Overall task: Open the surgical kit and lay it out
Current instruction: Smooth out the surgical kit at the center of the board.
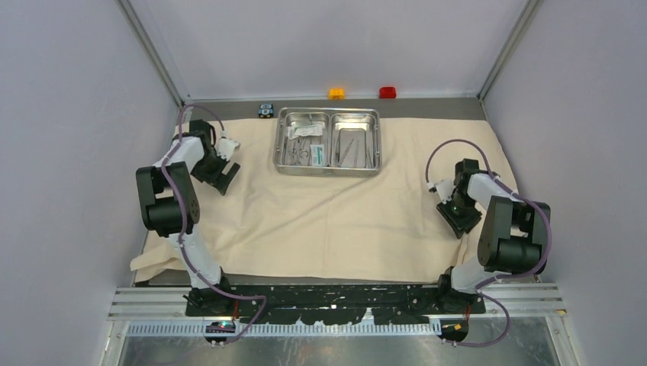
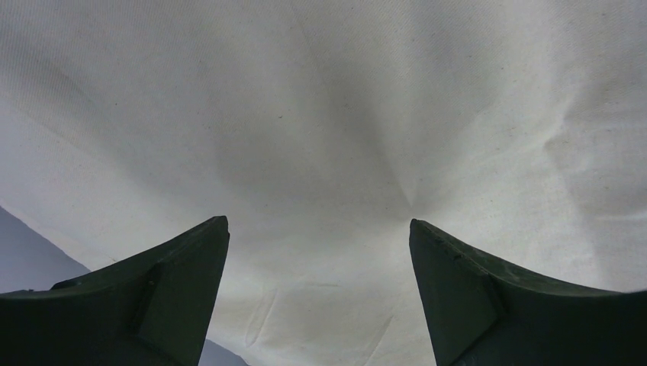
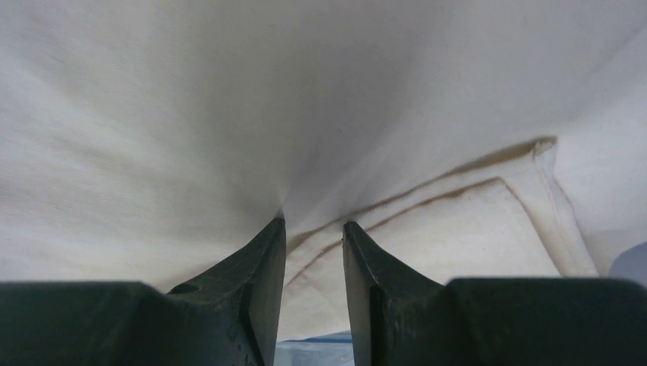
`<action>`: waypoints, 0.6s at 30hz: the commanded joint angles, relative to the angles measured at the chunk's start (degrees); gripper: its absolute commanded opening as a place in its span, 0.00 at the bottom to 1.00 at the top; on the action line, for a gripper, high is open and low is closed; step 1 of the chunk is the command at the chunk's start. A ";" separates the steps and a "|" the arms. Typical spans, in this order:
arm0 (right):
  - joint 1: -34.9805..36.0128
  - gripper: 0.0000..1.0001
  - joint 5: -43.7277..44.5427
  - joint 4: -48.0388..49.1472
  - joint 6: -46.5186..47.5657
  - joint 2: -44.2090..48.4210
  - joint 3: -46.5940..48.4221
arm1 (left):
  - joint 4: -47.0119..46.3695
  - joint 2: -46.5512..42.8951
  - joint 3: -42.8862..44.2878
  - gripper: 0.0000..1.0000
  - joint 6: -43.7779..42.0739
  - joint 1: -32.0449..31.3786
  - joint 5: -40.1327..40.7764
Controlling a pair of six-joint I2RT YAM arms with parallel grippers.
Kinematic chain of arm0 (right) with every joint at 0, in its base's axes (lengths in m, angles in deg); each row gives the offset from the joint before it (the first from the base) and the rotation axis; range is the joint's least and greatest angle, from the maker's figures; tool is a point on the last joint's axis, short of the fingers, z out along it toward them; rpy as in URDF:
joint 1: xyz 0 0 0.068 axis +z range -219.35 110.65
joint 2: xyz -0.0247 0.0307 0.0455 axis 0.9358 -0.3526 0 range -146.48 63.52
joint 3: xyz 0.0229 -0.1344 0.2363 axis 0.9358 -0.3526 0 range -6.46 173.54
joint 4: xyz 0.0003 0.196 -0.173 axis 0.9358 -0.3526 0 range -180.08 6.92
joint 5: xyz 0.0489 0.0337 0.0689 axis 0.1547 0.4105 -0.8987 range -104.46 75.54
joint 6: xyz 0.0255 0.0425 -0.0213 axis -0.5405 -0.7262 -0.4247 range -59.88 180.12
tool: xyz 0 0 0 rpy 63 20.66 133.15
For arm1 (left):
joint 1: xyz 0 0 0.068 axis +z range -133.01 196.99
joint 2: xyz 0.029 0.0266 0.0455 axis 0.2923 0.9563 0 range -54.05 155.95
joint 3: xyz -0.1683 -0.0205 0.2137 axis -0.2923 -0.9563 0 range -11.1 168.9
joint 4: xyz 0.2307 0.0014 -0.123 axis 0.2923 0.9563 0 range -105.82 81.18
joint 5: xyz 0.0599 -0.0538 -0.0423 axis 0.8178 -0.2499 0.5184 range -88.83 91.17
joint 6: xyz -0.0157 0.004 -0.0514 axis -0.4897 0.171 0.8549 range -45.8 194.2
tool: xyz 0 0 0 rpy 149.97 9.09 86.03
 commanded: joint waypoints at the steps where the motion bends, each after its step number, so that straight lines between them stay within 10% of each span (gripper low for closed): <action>1: -4.96 0.38 8.64 3.28 6.35 1.43 -4.08 | -4.02 1.15 -1.54 0.90 -2.36 -1.44 5.82; 18: -13.74 0.30 15.13 12.87 15.59 0.90 -12.92 | -8.32 0.82 -10.27 0.90 -8.84 -1.69 14.04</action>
